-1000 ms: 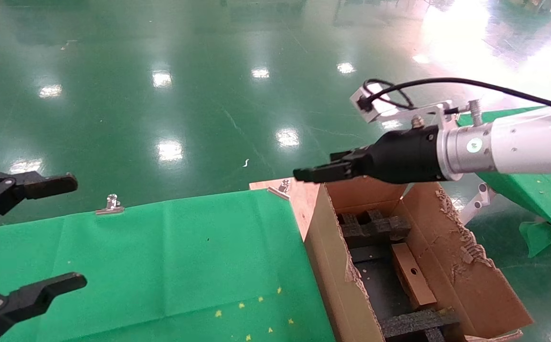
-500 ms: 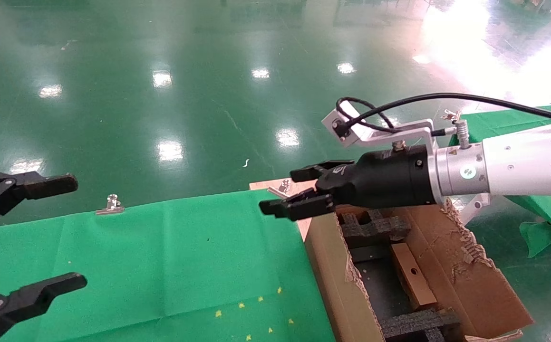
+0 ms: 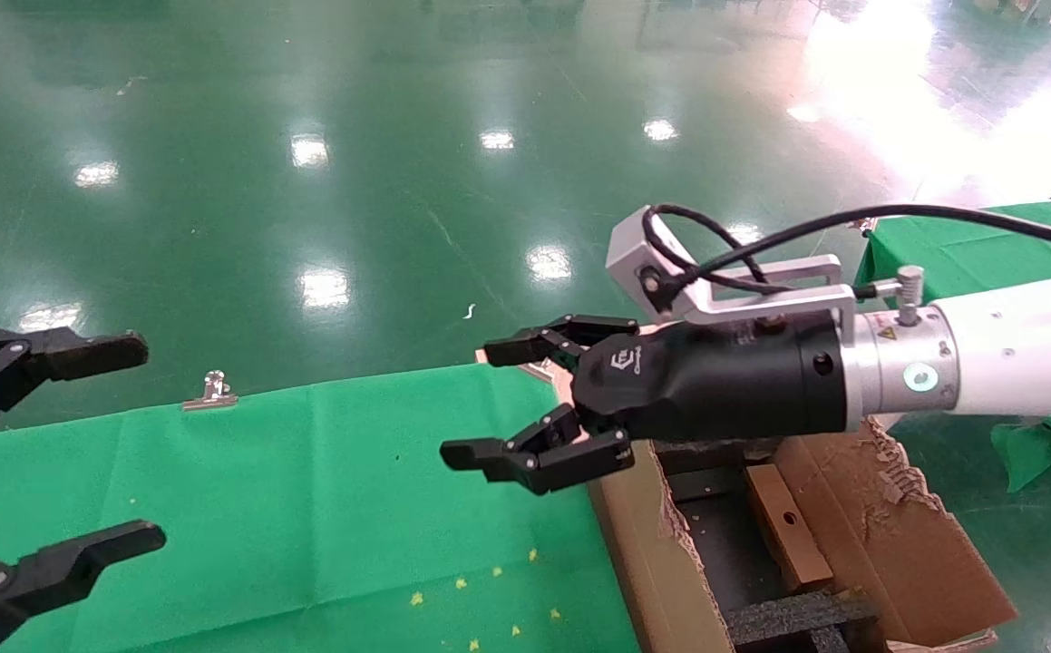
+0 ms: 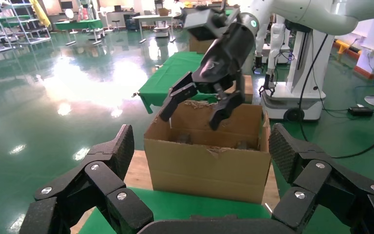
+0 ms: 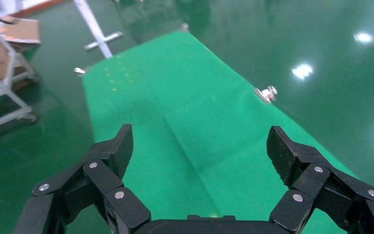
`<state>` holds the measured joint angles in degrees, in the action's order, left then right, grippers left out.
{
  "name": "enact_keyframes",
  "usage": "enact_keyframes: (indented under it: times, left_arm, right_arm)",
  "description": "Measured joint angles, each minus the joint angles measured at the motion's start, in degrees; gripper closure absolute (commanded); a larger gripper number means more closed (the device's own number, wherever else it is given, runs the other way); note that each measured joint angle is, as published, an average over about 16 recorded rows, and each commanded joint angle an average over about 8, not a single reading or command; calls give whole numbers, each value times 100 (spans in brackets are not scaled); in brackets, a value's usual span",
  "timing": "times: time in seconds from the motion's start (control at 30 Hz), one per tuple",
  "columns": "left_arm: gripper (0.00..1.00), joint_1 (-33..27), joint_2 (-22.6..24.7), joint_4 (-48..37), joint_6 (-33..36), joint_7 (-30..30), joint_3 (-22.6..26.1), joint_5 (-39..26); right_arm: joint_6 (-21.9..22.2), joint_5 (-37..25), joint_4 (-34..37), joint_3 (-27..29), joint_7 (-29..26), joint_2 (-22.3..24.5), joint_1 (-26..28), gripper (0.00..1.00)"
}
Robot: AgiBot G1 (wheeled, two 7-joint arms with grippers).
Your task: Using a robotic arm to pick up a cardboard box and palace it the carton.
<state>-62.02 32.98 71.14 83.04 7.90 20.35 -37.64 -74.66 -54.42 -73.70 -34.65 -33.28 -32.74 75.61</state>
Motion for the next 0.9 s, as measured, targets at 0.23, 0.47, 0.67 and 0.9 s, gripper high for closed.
enact_keyframes:
  times: [0.23,0.47,0.67,0.9]
  left_arm:
    - [0,0,0,0,0,0,0,0]
    - [0,0,0,0,0,0,0,0]
    - [0,1,0,-1,-1,0,0,1]
    - [0,1,-1,-1,-2,0,0,2]
  right_arm:
    - [-417,475,5,704,852,-86,-531,0]
    - [-814,927,9,1375,1662,-168,-1037,0]
    - [-1070,1224,11,1810,2154,-222,-1365,0]
    - [-1183,1359,12,2006,2364,-246,-1512,0]
